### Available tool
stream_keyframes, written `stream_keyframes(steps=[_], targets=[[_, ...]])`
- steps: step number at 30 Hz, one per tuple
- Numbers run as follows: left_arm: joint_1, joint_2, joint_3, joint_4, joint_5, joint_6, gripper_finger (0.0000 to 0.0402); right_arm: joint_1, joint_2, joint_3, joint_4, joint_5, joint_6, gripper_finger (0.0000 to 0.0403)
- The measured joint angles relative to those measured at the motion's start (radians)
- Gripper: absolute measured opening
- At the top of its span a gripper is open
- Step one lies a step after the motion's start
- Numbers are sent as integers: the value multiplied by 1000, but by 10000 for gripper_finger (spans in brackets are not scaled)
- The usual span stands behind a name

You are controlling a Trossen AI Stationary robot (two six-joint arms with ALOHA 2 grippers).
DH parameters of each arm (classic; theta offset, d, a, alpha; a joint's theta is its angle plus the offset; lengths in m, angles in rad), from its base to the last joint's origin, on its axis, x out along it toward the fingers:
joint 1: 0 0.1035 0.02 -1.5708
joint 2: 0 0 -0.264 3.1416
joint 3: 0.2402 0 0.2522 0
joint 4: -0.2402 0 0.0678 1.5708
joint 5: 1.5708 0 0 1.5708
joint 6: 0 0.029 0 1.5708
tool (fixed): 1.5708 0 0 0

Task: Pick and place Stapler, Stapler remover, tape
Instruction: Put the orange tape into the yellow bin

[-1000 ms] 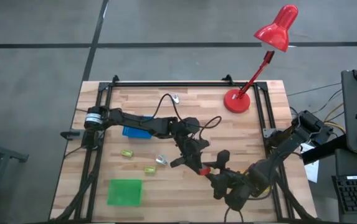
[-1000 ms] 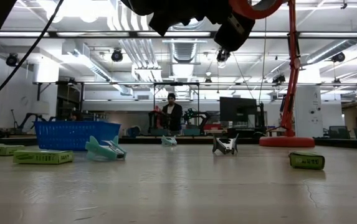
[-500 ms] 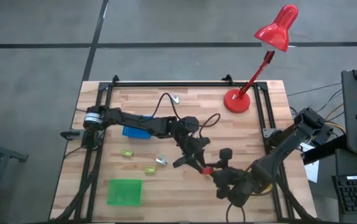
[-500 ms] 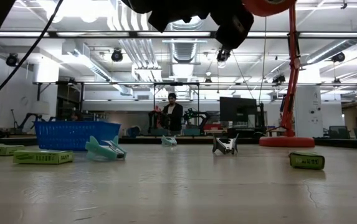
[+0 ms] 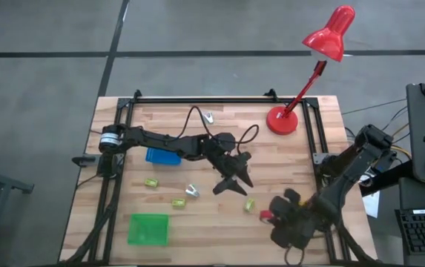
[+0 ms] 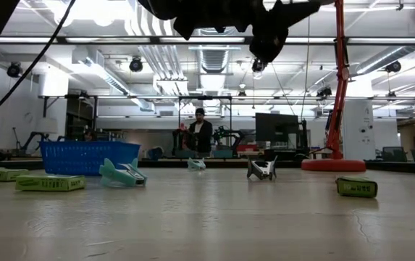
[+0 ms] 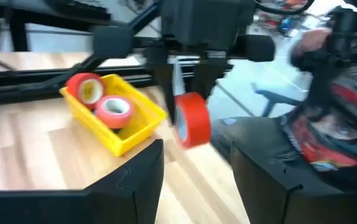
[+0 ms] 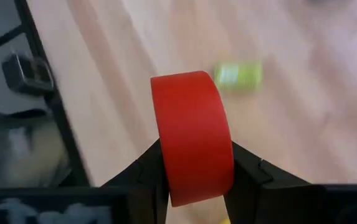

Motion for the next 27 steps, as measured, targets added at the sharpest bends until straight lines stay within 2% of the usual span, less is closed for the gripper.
stream_keyframes(steps=[10, 14, 22, 27], targets=[[-1, 0, -11, 3, -57, 5, 188, 98, 16, -82, -129, -155, 495, 105], [-1, 0, -11, 3, -84, 7, 187, 115, 16, -116, -167, -211, 624, 105], [-1, 0, -11, 4, -130, 10, 186, 118, 16, -131, -177, -226, 630, 108], [-1, 0, -11, 3, -136, 8, 186, 118, 16, -133, -181, -227, 621, 128]])
